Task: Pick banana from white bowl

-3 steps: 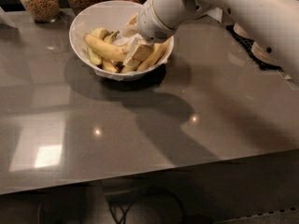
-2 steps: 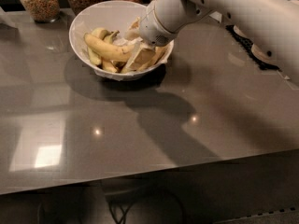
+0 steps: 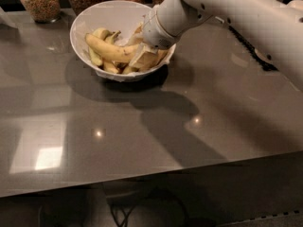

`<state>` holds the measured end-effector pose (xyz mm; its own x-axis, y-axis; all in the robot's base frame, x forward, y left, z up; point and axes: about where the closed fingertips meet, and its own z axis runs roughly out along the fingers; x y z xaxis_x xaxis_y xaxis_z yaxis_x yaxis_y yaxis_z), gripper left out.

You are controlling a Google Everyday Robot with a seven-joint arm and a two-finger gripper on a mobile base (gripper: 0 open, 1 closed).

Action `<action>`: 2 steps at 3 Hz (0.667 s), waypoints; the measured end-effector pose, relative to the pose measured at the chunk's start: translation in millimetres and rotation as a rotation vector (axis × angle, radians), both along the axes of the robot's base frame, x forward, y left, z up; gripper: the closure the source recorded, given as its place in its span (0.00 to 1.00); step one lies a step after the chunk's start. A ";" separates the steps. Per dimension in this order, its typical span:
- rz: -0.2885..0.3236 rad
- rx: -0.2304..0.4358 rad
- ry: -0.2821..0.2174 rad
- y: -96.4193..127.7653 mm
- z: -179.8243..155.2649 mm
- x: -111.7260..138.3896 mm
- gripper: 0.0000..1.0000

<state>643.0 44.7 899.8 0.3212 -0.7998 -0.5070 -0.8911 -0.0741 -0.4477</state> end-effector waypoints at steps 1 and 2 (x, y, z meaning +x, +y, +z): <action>-0.002 -0.009 -0.011 1.0 3.2 2.8 0.69; -0.005 -0.014 -0.023 0.6 13.4 2.4 0.93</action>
Offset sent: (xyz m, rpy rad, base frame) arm 0.0031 -0.0037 0.0278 -0.0191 -0.0408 -0.0143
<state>645.3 45.2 913.2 0.3289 -0.8082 -0.4885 -0.8811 -0.0764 -0.4667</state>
